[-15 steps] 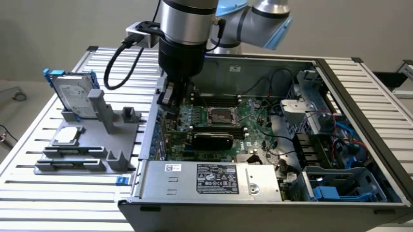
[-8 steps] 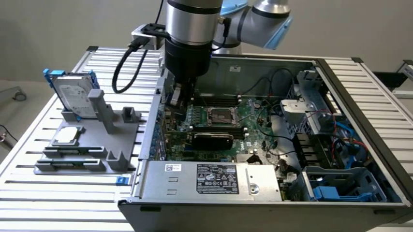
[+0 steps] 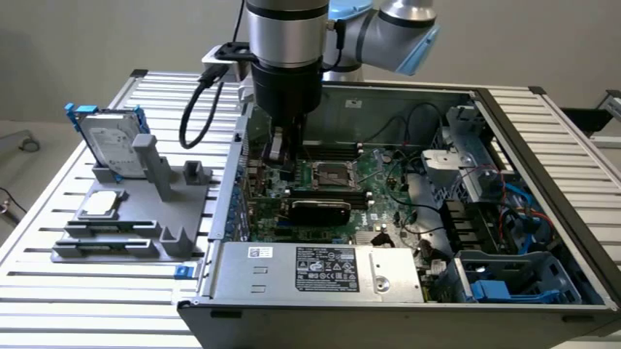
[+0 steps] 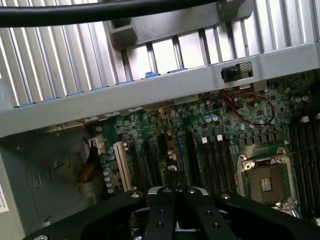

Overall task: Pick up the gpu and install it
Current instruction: 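Press down on the gpu until it lock into place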

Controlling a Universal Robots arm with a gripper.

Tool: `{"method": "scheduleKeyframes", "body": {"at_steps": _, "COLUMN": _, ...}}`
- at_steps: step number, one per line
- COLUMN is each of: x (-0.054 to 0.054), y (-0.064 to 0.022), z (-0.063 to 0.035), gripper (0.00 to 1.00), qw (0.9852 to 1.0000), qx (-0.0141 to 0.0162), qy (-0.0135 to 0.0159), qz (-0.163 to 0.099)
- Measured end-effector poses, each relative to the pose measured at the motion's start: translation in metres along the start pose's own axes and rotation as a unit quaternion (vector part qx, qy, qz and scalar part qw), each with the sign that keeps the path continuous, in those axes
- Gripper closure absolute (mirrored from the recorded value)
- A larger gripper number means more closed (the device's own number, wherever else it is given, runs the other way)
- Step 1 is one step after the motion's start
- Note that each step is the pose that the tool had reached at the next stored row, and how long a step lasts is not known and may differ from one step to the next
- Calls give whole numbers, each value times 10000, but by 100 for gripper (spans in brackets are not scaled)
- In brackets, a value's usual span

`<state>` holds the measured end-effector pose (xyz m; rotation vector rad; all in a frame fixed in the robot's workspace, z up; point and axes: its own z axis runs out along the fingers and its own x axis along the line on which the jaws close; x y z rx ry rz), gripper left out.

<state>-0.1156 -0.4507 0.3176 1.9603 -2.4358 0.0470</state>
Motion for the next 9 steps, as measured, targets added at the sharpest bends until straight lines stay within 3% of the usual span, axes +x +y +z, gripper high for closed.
{"method": "scheduleKeyframes", "body": {"at_steps": 1, "x": -1, "y": -6, "z": 0, "gripper": 89, "qw": 10000, "qx": -9, "qy": -68, "qz": -3}}
{"method": "scheduleKeyframes", "body": {"at_steps": 2, "x": -1, "y": -7, "z": 0, "gripper": 89, "qw": 10000, "qx": -14, "qy": -90, "qz": -4}}
{"method": "scheduleKeyframes", "body": {"at_steps": 9, "x": -1, "y": -7, "z": 0, "gripper": 89, "qw": 10000, "qx": -15, "qy": -93, "qz": -4}}
